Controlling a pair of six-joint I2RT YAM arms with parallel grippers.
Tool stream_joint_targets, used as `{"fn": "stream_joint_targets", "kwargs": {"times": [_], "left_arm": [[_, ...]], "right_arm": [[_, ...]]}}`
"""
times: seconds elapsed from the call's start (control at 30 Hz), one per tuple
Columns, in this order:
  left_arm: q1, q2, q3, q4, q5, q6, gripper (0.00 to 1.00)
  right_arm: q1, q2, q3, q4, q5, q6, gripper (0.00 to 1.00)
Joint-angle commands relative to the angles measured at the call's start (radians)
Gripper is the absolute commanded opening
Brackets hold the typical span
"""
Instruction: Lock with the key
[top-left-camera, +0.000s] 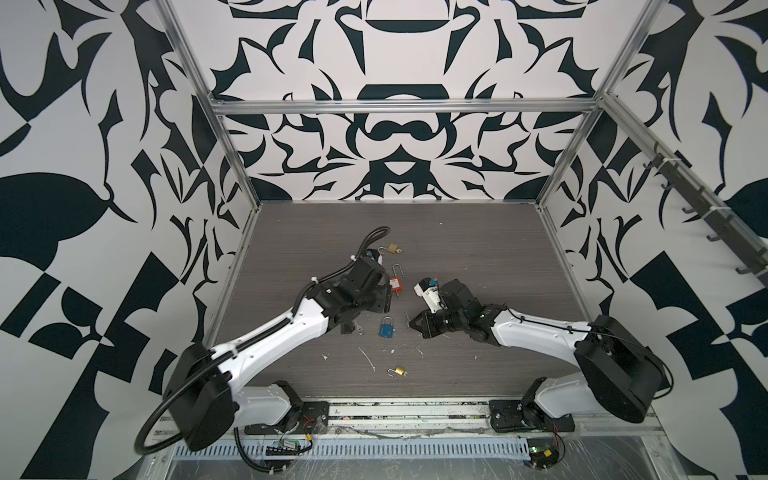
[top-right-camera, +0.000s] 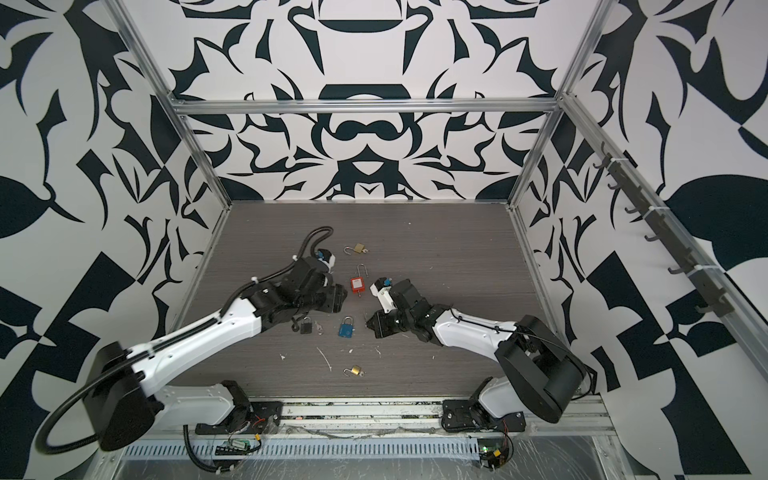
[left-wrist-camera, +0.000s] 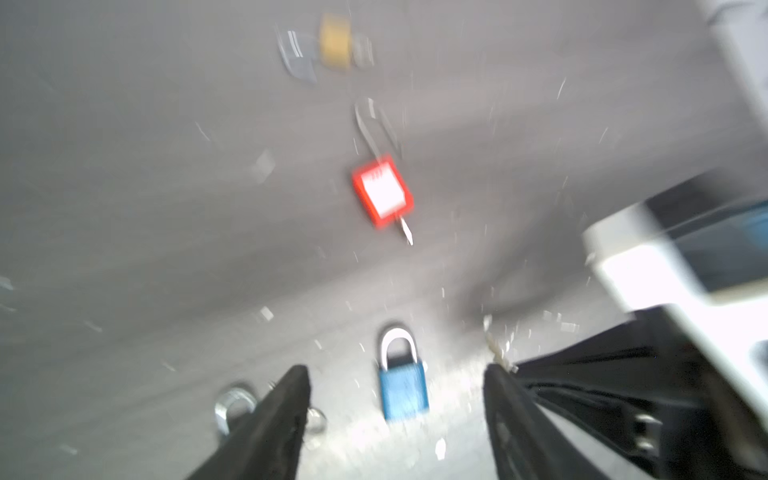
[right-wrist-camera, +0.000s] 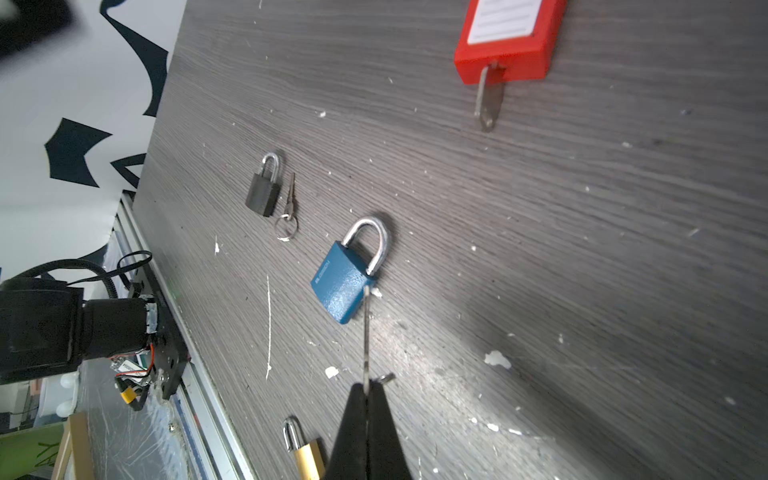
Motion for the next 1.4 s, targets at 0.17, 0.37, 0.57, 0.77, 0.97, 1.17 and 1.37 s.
{"fn": "stream_joint_targets", "kwargs": {"times": [0.17, 0.37, 0.57, 0.77, 0.97, 1.17, 1.37], "left_arm": [[0.067, -0.226, -0.19, 0.328, -0.084, 0.208, 0.91], [0.068, -0.235, -0.216, 0.325, -0.057, 0.197, 0.92], [0.068, -0.235, -0.216, 0.304, -0.032, 0.193, 0.92], [0.068, -0.243, -0.227, 0.308, -0.021, 0.189, 0.92], [0.068, -0.232, -0.22, 0.309, -0.012, 0.185, 0.94], [0.073, -0.195, -0.188, 0.268, -0.088, 0.115, 0.99], [0.165, -0.089, -0.087, 0.125, -0.037, -0.069, 0.99]], "right_arm": [[0.0, 0.142, 0.12, -0.055, -0.088, 0.027, 0.0], [0.0, 0.225, 0.187, -0.105, -0.107, 0.028, 0.0], [0.0, 0.281, 0.225, -0.121, -0.119, 0.041, 0.0], [0.001, 0.3, 0.244, -0.137, -0.124, 0.036, 0.11], [0.0, 0.292, 0.26, -0.162, -0.12, 0.017, 0.26], [-0.012, 0.194, 0.279, -0.232, -0.038, -0.032, 0.38], [-0.038, -0.058, 0.262, -0.272, 0.258, -0.108, 0.53]]}}
